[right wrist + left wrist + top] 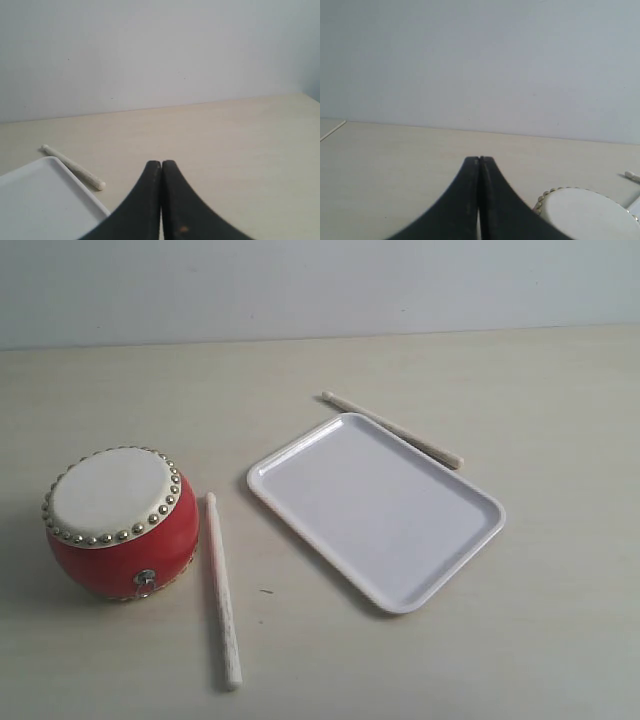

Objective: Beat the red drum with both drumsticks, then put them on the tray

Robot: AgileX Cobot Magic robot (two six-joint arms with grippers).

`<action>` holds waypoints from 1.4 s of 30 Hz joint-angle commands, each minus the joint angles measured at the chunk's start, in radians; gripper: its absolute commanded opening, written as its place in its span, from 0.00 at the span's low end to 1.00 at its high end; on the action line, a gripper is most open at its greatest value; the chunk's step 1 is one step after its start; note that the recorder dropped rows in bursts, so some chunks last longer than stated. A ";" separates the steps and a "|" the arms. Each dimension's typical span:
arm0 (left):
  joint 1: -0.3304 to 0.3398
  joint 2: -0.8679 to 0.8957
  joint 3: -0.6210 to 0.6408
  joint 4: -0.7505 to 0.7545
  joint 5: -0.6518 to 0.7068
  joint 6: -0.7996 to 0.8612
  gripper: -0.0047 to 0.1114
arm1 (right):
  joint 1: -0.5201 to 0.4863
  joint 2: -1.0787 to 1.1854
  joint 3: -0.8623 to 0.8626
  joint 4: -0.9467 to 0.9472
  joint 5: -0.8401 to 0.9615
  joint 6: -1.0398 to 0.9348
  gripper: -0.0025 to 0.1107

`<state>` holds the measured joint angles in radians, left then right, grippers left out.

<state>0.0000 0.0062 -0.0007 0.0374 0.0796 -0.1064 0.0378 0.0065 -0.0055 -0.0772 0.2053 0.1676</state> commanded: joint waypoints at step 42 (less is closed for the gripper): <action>0.002 -0.006 0.001 -0.008 0.001 -0.002 0.04 | -0.002 0.052 -0.012 0.578 -0.687 0.136 0.02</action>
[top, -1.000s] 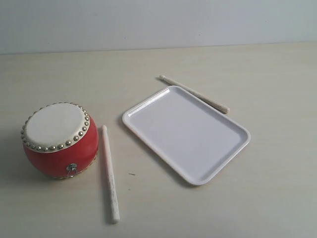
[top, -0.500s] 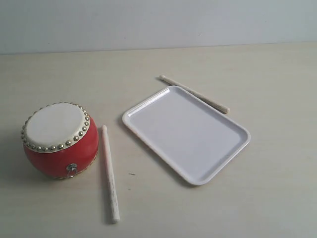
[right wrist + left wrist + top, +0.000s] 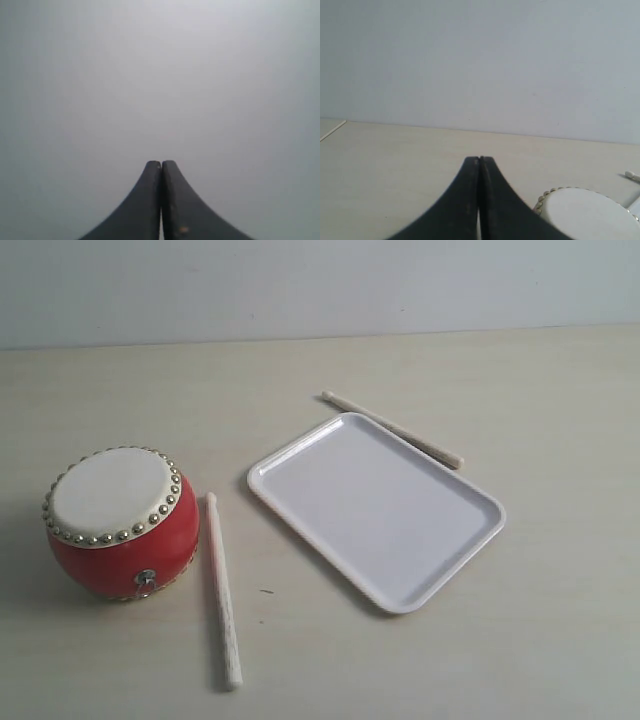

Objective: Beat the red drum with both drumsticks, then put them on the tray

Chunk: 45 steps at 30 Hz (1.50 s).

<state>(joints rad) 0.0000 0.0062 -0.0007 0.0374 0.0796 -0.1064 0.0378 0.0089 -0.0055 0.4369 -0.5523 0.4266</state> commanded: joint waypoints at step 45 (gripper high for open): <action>0.002 -0.006 0.001 -0.008 0.001 -0.002 0.04 | 0.263 1.999 -1.793 -0.243 1.724 -0.844 0.02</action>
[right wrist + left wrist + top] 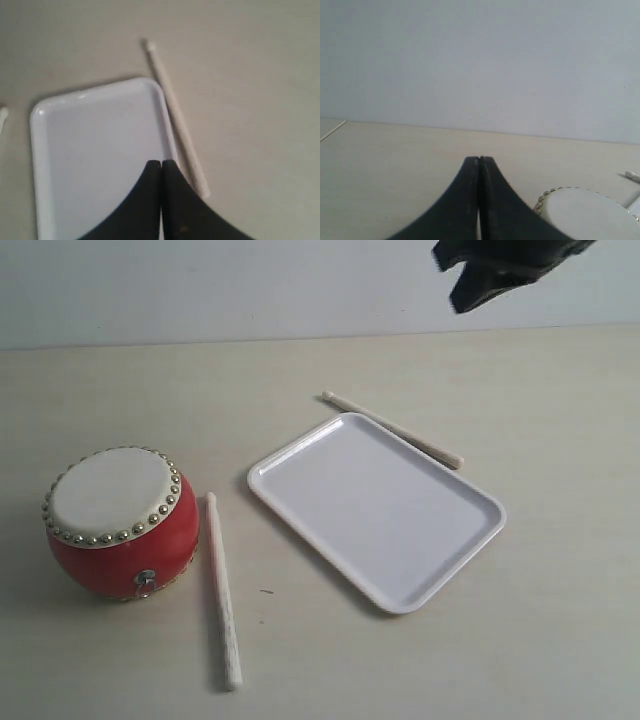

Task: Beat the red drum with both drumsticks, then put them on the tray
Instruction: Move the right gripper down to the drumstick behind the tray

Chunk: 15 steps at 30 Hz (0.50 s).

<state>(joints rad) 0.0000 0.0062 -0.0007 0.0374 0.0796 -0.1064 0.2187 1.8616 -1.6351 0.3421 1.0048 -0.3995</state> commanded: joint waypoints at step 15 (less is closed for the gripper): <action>0.002 -0.006 0.001 -0.008 0.001 -0.002 0.04 | 0.134 0.393 -0.286 -0.301 0.216 -0.048 0.29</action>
<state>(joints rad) 0.0000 0.0062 -0.0007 0.0374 0.0796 -0.1064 0.3512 2.2451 -1.9176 0.0510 1.2162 -0.4160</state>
